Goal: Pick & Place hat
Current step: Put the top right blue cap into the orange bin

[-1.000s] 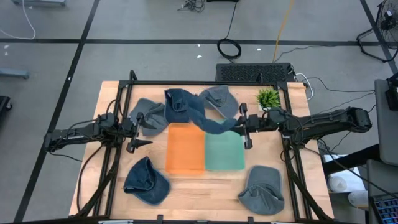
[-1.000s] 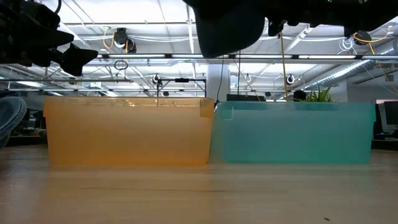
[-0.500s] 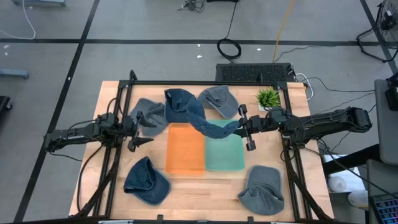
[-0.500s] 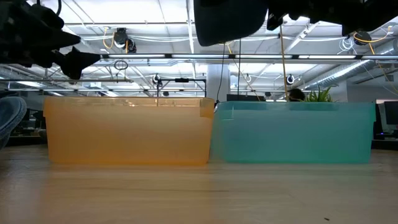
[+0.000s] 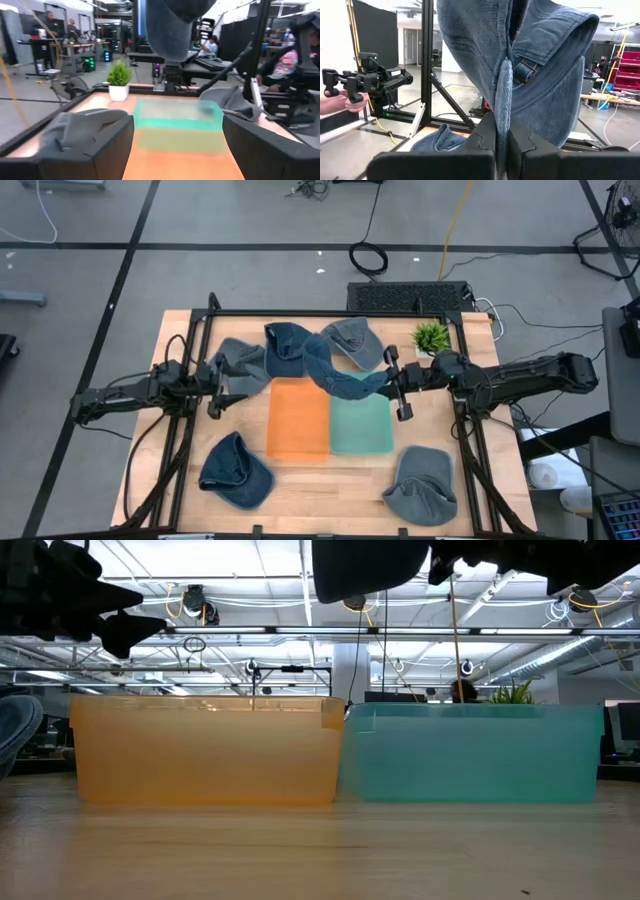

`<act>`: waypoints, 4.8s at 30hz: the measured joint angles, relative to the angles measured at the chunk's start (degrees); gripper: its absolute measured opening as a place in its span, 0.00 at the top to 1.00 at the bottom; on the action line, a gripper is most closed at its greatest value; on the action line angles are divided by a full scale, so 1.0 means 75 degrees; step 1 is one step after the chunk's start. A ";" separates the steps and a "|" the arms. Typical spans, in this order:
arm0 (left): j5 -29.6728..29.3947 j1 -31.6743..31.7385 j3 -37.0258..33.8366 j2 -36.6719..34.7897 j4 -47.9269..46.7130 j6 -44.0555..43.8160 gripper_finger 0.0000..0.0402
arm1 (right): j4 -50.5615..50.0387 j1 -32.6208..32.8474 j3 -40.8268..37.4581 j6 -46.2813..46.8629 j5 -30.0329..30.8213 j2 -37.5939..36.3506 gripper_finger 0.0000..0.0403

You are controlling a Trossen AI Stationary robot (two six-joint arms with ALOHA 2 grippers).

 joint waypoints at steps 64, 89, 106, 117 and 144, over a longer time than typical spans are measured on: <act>0.0918 -0.0729 0.9331 0.6959 -0.4851 0.1548 0.23 | -0.1888 -0.0944 0.4057 0.1284 -0.2776 0.3677 1.00; 0.0945 -0.1078 0.9492 0.7862 -0.5189 0.0856 0.25 | -0.2161 -0.0955 0.4057 0.1277 -0.2756 0.3772 1.00; 0.0933 -0.1078 0.9489 0.7768 -0.5556 0.0618 0.81 | -0.2250 -0.0955 0.4054 0.1196 -0.2745 0.3772 1.00; 0.0912 -0.0935 0.9489 0.7501 -0.5488 -0.0034 0.94 | -0.2341 -0.0955 0.4054 0.0995 -0.2729 0.3769 1.00; 0.0936 -0.0414 0.9965 0.7477 -0.6129 0.0329 0.94 | -0.3768 -0.1151 0.4051 -0.1449 0.1081 0.1754 0.43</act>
